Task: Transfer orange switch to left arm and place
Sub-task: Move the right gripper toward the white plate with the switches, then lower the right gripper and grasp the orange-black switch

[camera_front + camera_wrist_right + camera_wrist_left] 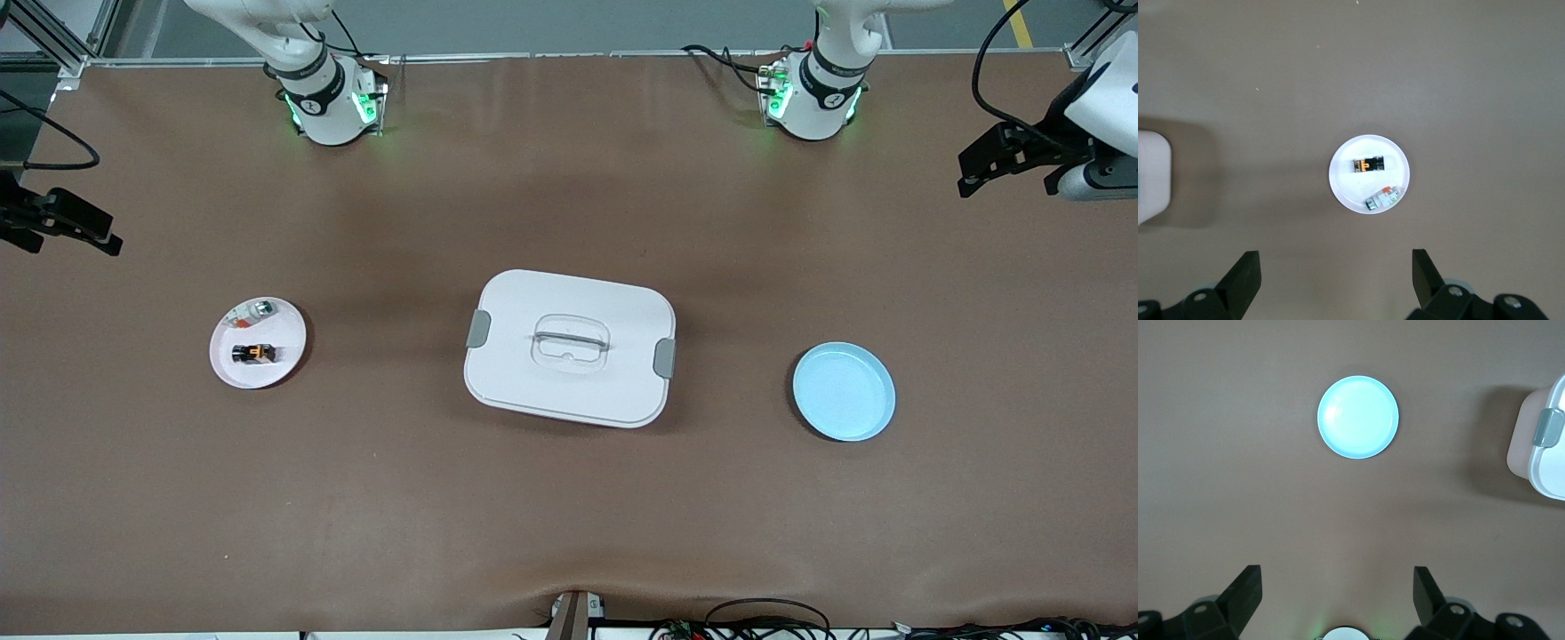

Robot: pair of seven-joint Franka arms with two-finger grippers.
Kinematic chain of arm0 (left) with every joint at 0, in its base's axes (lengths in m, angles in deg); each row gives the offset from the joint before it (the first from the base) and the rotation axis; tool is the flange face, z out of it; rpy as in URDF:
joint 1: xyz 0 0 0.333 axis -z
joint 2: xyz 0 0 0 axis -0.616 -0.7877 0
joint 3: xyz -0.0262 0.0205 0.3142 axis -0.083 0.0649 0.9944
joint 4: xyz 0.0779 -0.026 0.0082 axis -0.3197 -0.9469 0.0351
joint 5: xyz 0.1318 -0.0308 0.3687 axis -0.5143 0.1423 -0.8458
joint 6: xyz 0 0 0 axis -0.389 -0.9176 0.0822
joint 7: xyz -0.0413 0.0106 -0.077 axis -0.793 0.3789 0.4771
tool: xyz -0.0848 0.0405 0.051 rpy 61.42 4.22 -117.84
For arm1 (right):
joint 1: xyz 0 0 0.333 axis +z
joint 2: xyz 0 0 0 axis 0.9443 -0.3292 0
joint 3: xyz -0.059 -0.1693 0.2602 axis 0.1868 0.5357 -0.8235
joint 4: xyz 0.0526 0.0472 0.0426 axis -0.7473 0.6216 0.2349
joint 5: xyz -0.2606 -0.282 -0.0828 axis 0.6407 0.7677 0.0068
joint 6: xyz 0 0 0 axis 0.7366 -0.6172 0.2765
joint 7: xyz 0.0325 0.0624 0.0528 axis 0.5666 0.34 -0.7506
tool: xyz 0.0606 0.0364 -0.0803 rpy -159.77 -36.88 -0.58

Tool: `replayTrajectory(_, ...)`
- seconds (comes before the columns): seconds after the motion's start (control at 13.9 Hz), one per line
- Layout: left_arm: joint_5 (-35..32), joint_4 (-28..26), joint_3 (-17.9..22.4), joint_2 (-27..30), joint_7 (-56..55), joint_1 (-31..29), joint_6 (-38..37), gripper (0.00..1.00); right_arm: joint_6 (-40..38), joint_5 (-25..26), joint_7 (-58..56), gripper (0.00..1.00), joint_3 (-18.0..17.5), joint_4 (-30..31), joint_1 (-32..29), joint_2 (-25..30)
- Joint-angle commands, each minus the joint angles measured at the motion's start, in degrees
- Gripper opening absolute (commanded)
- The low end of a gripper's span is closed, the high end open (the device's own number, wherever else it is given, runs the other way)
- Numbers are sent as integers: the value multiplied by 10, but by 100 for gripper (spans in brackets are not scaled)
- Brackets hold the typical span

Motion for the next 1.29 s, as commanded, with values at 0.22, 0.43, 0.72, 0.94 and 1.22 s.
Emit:
replayTrajectory(0.22,3,10,-3,-5,-5,-4,-11,100,82,12,3,100,-5,107,-7,5)
replayTrajectory(0.43,2,9,-3,-7,-5,-3,-11,100,179,12,2,100,-5,201,-7,9)
replayTrajectory(0.72,1,9,-4,-9,-5,1,-11,100,321,12,2,100,-4,306,-7,4)
replayTrajectory(0.94,0,10,-4,-12,-5,1,-10,100,359,13,2,100,-4,314,-10,-43)
replayTrajectory(1.22,0,10,-4,-19,-5,1,-7,100,394,41,3,100,-4,307,-27,-112)
